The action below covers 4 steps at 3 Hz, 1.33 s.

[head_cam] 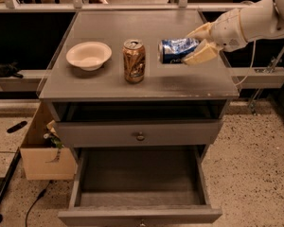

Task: Pick pepsi can from middle drawer and place on counter

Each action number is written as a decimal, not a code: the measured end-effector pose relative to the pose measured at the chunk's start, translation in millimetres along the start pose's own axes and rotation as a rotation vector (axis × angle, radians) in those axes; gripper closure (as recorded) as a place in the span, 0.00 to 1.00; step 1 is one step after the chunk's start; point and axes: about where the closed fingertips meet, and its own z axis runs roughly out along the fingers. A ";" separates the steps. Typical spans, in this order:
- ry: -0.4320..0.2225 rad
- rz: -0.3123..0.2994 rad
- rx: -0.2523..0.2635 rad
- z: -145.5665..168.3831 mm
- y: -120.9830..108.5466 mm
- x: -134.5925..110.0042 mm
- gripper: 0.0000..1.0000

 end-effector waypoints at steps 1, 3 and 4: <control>0.021 0.042 -0.015 9.1 -2.5 19.2 1.00; 0.014 0.103 -0.028 16.7 0.8 38.9 1.00; 0.009 0.119 -0.036 19.2 6.1 44.6 1.00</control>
Offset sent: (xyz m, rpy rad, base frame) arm 0.0160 -0.0238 -0.0420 0.0271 0.1129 -0.0676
